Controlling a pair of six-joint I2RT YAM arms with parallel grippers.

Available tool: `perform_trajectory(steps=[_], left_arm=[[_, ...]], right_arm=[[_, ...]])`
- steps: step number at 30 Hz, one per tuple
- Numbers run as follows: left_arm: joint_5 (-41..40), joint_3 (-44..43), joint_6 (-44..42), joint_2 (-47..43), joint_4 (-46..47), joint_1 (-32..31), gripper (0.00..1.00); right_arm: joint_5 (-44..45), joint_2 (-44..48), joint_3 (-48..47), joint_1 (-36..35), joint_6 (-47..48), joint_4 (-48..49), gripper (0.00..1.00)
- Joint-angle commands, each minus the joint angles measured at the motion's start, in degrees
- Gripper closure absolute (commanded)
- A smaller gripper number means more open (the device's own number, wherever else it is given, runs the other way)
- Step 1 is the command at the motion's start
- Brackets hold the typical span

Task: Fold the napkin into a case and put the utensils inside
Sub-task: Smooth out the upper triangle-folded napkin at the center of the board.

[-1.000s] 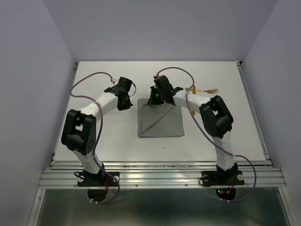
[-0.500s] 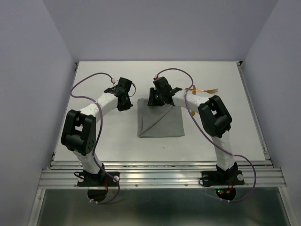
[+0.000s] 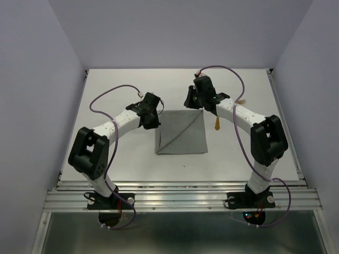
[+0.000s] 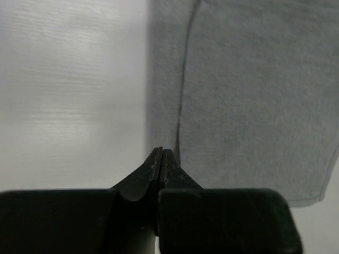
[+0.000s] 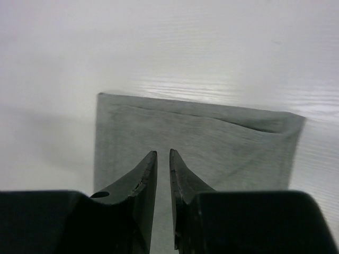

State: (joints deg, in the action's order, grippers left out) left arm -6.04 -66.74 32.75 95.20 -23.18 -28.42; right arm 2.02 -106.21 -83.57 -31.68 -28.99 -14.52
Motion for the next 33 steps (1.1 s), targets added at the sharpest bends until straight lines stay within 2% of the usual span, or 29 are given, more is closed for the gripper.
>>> perform_trajectory(steps=[1, 5, 14, 22, 26, 30, 33], left_arm=[[2.87, 3.1, 3.63, -5.28, 1.63, -4.44, 1.0], [8.66, 8.54, 6.0, -6.96, 7.53, -6.29, 1.0], [7.8, 14.0, 6.53, -3.1, 11.57, -6.2, 1.0], [5.27, 12.69, 5.4, 0.69, 10.79, -6.2, 1.0], [3.76, 10.93, 3.99, 0.34, 8.5, -6.12, 1.0], [5.42, 9.62, 3.72, -1.24, 8.24, -6.2, 1.0], [7.87, 8.82, 3.81, -2.56, 7.97, -6.2, 1.0]], right_arm=[[0.09, 1.8, 6.3, 6.7, -1.5, -0.42, 0.79], [-0.35, 0.4, 6.93, 8.21, -0.46, -0.77, 0.8], [0.97, -6.28, 3.06, 9.27, 0.34, -0.94, 0.79], [3.16, -10.33, 0.34, 9.27, 1.13, -1.03, 0.79], [3.69, -9.28, 1.56, 9.27, 0.87, -1.03, 0.79], [2.29, -4.9, 3.06, 9.27, 0.17, -0.77, 0.79], [-1.48, -1.11, 7.71, 9.27, -1.32, 3.09, 0.79]])
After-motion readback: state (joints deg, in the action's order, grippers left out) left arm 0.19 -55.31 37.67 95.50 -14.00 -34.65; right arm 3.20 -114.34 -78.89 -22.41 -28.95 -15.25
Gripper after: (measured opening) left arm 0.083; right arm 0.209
